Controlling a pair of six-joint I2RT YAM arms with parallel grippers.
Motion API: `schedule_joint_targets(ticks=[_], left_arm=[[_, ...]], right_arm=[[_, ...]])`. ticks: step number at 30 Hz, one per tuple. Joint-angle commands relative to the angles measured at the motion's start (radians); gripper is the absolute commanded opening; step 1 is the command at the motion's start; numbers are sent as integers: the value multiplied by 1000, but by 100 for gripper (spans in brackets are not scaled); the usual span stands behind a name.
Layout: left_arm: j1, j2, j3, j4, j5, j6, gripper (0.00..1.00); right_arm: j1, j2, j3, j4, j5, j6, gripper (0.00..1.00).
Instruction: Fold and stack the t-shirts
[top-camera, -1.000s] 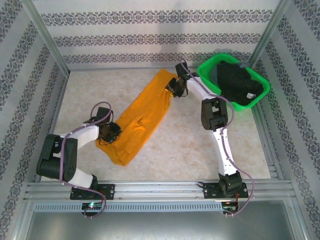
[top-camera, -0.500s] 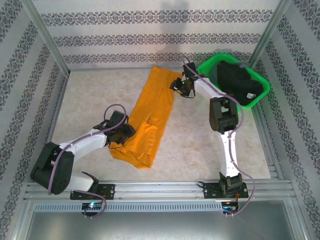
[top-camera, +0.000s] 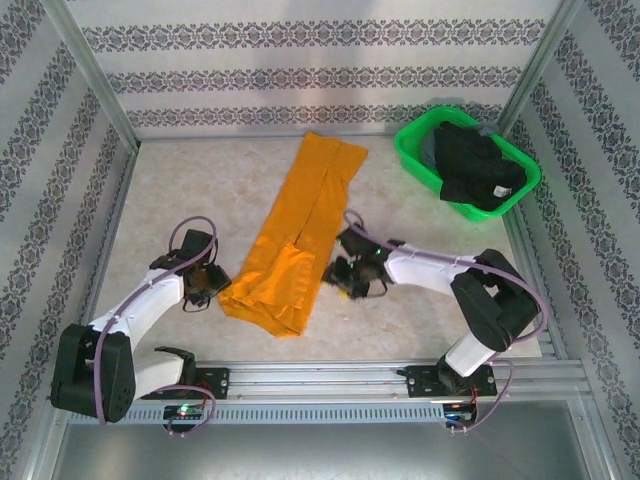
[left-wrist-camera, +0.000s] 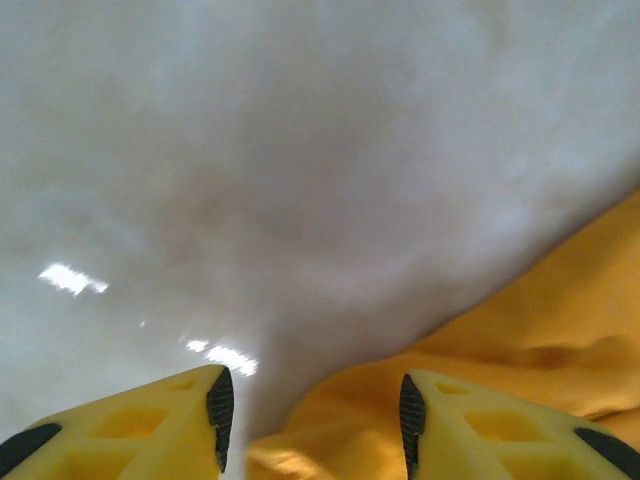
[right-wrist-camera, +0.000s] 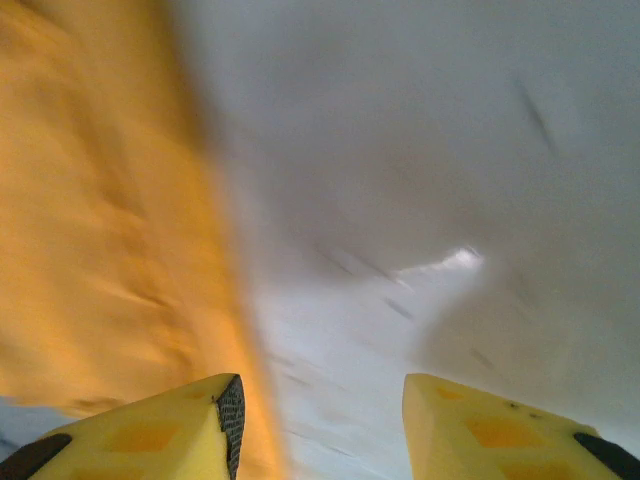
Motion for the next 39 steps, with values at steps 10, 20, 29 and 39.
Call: schedule_joint_targets(ticks=[10,20,29,39], left_arm=[[12,-152,36,-157,-17,61,48],[-276,-90,7,88,103,-317,39],[-386,186,-53,393,84,-525,37],[53,274,-51,301,166,-279,37]], right_arm=[[82,-87,-69,113,107,172,42],[-185,76,216,174,109,-323,29],[-268,488,672,91,38,-431,29],[-248,476,544,-209,67,-332,31]])
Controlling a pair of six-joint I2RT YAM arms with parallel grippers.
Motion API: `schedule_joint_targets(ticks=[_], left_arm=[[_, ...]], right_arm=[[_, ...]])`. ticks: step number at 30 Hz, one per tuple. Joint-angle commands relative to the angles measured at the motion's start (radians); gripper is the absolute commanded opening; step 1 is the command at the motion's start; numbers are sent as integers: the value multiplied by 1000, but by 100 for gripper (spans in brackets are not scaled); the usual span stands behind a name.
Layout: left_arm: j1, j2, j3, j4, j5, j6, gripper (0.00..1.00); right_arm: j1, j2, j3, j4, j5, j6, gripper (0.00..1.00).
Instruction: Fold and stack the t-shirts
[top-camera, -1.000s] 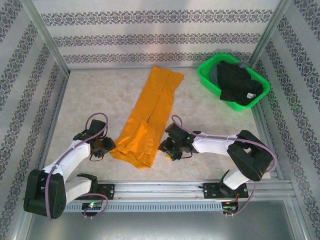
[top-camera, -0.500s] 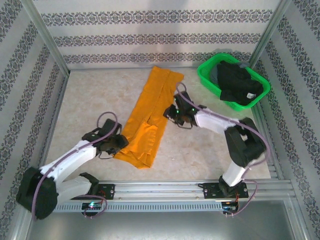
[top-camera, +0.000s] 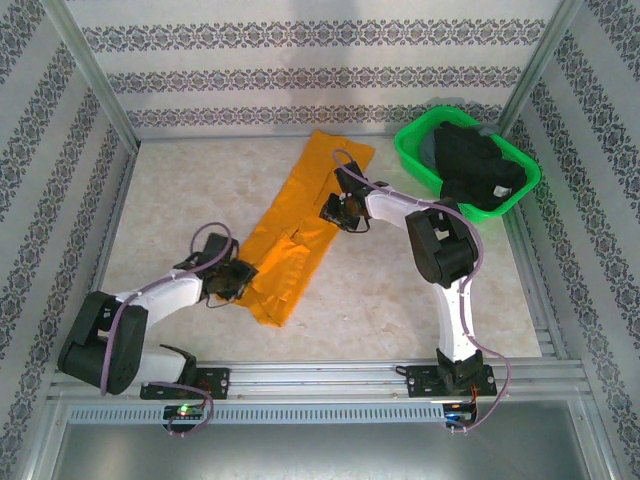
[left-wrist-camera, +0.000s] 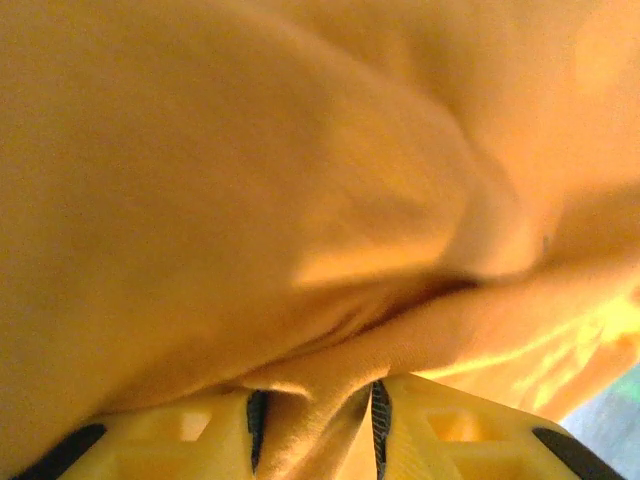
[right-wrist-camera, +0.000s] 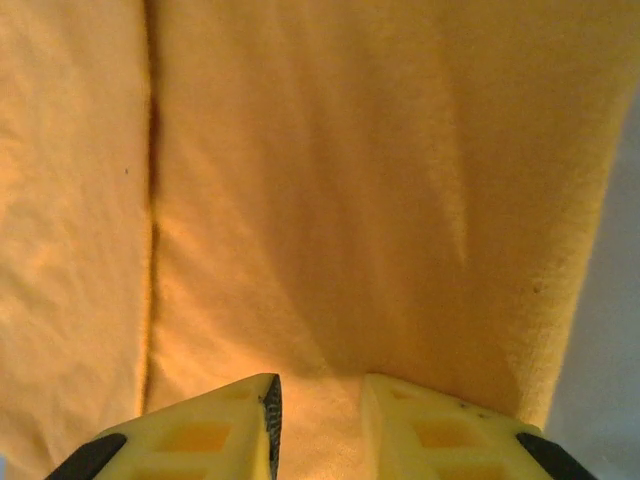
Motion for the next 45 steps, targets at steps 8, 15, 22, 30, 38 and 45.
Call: schedule_joint_targets(ticks=[8,15,22,30,38,45], left_arm=[[373,515,496,-221,-46,422,38],[362,598,853,-307,-76,445,42],[245,293,605,-355,-68,361,44],[78,146,242,-158,-25,69,41],[103,450,424,-87,-66,165,41],[135,734,754,-14,-38,315,40]], right_arm=[[248,-311,-603,275,-158,511,37],[221,-483,-571,201,-44,486,42],[-30,-657,-580,-47,-11,147,41],[-139,-594,-575,-218,-36,-139,34],[-131,-548,-673,-233,-24,-116,31],[-20,-670,-850,-190,-34,14,31]])
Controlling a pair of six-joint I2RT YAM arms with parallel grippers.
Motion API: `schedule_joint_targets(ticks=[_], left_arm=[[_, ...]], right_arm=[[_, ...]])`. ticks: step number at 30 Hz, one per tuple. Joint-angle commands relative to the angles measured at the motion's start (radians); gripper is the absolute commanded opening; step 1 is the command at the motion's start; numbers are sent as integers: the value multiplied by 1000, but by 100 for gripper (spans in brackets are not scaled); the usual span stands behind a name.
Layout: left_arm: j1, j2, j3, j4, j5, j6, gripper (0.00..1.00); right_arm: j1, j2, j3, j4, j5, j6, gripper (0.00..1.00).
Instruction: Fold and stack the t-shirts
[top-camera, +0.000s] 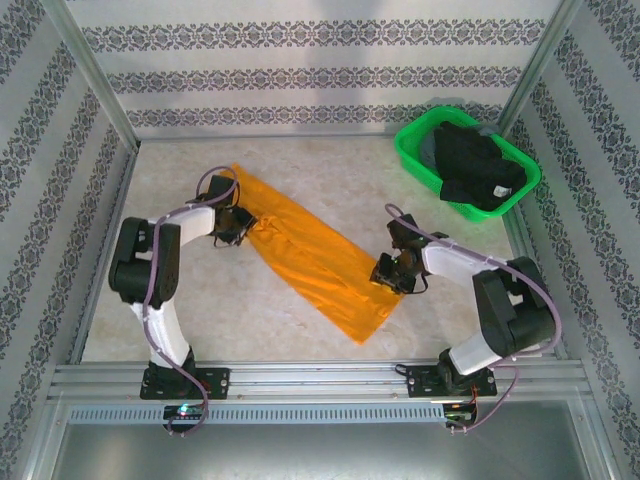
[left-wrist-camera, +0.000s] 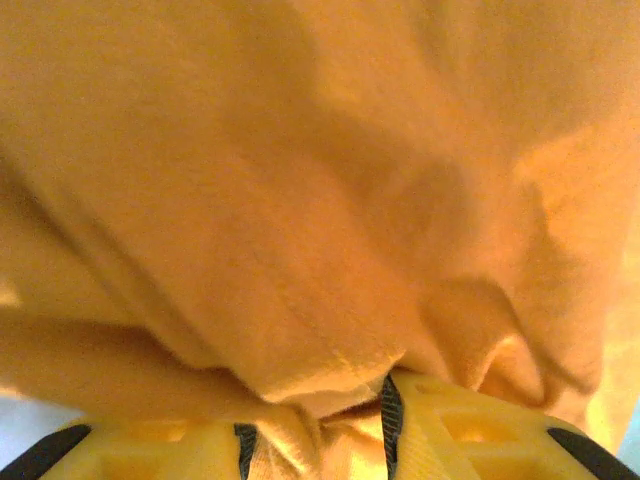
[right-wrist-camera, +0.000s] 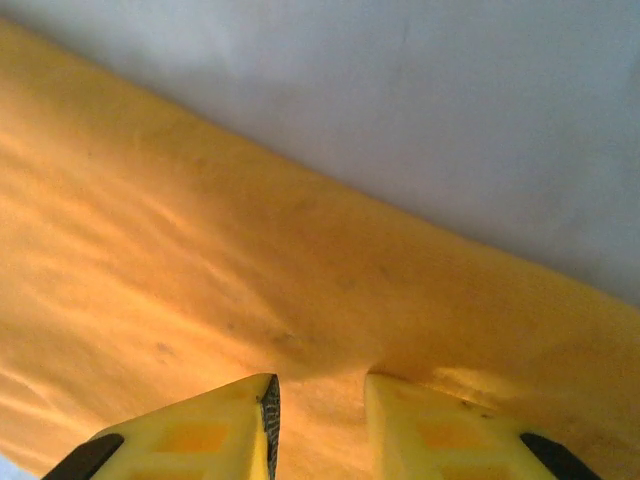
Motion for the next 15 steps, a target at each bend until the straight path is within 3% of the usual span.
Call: schedule_joint_targets(ticks=[1,9,15], left_arm=[[14,203,173,70,-21,119,40],[-53,473,632,-57,-5,161,40],[-69,495,743,-108,2,204,43]], right_arm=[[93,-42,-116,0,5,118,32],[381,-55,-211,240,21,513,32],[403,-69,-129,281,30,599,35]])
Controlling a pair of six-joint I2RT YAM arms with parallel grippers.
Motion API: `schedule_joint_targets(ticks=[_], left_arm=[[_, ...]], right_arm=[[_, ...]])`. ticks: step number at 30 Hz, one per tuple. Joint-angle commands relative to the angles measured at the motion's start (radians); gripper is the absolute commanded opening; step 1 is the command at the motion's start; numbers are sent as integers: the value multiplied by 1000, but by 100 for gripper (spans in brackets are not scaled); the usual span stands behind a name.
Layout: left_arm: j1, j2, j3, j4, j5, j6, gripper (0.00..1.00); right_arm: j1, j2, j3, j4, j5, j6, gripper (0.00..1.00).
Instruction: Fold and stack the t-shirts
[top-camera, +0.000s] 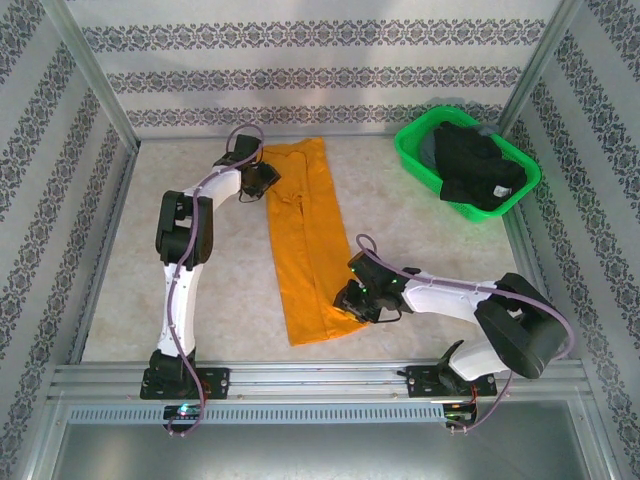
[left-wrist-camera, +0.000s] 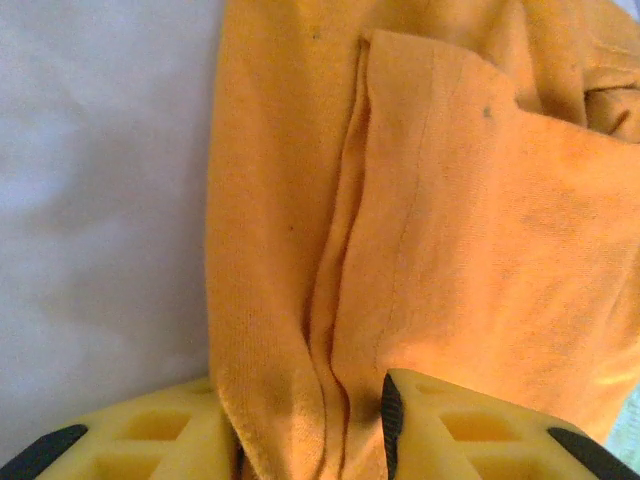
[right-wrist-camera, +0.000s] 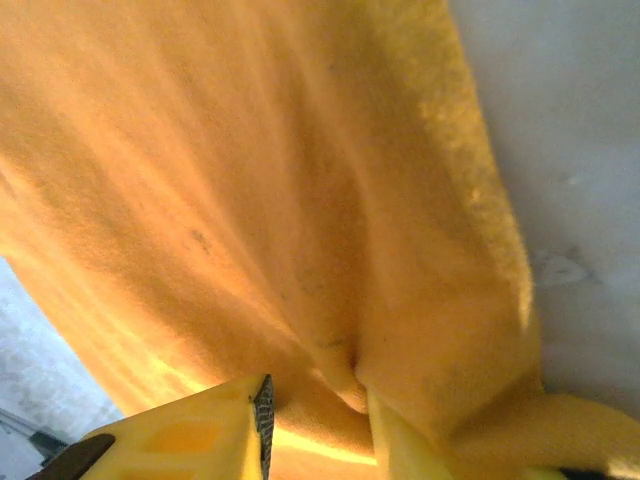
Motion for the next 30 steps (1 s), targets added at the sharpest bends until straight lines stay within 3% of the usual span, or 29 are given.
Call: schedule_joint_targets(ticks=[1,4,8,13,17,22,30], left_arm=[[-30,4,22,-15,-13,77,44],[-35,-125,-86,0,-56,96,46],[-35,-391,-466,138,-84,51,47],[-91,-734,-901,202,-46,-9,47],[-195,-953,-1095,77,3,-53,47],[-320,-1164,-1260,-95,42,-84,47],[-462,-1239,-1312,-204,139,-102,49]], right_arm=[[0,-12,36,-71,56,96,36],[-17,-133,49,-208,139,45,39],[-83,-300,22,-412,217,-115,42],[-168,-407,-68,-470,124,-308,47],[-188,-319,-49,-418,25,-438,44],[-153,-165,1,-357,-30,-486,37],[-102,-97,-1,-290,-47,-438,34]])
